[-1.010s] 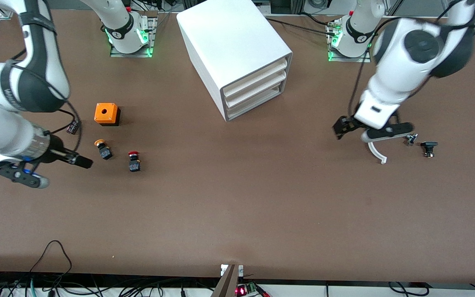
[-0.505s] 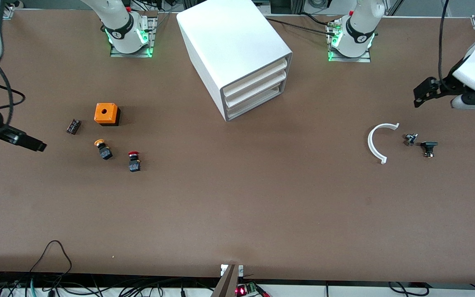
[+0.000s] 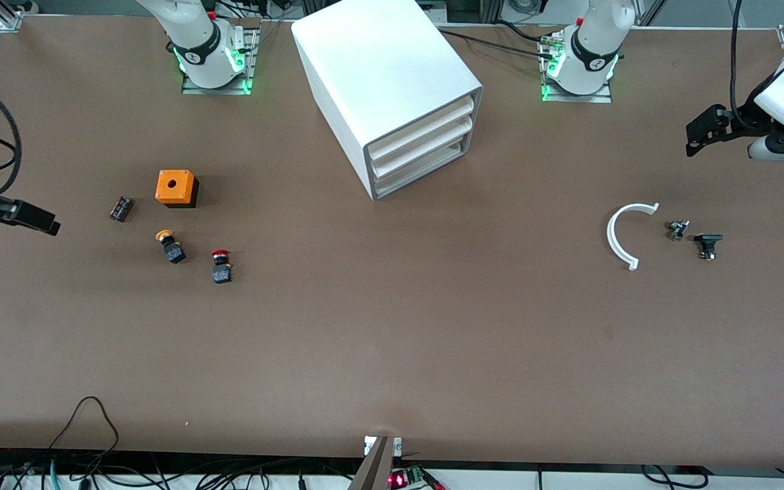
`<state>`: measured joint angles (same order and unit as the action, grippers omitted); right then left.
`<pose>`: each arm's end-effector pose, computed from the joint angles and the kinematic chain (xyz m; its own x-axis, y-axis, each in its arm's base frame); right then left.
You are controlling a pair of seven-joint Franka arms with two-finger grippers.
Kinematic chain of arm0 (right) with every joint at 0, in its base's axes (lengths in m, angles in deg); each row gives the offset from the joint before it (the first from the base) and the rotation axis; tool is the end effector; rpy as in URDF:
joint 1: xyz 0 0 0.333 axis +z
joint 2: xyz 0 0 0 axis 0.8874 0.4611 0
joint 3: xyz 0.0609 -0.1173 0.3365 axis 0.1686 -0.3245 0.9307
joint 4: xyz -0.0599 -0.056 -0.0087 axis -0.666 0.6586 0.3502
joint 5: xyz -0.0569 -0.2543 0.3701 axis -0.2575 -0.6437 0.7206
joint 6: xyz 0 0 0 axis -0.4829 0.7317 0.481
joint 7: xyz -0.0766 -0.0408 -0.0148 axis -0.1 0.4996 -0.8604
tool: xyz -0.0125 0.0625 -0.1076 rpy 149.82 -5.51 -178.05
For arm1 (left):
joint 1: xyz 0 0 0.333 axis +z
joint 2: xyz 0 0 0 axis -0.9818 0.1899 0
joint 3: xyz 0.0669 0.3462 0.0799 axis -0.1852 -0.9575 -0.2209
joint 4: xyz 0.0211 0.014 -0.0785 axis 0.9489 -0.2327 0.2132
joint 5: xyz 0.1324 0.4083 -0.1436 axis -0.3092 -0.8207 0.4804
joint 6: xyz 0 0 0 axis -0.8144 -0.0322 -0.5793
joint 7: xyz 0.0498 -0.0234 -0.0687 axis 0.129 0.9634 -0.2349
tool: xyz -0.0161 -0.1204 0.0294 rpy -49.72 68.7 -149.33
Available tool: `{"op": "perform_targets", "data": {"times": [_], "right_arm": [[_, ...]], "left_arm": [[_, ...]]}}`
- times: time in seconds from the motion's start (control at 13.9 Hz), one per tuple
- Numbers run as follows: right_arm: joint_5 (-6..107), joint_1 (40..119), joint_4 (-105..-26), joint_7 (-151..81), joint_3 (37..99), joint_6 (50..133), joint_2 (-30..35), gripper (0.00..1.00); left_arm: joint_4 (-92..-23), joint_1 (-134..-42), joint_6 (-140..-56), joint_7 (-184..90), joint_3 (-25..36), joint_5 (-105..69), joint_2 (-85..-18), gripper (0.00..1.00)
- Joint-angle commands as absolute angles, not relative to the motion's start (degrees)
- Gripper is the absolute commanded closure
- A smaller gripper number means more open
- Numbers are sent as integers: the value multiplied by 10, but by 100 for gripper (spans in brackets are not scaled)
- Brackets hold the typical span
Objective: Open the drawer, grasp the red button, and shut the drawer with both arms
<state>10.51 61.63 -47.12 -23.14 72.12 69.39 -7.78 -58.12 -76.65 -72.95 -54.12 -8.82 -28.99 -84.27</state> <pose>0.7005 -0.0305 0.5893 0.9880 -0.1542 -0.0102 -0.1533 -0.9864 0.0600 0.5720 -0.0125 0.6292 0.9988 -0.0420 -0.0235 -0.0429 -0.9984 -0.0376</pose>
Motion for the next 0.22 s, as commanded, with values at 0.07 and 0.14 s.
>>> {"op": "perform_targets", "data": {"times": [0.07, 0.14], "right_arm": [[95, 606, -515, -294, 740, 702, -120, 0], [95, 606, -515, -295, 739, 701, -120, 0]], "left_arm": [[-555, -767, -714, -548, -89, -277, -829, 0], [-555, -767, -715, -548, -90, -277, -828, 0]]}}
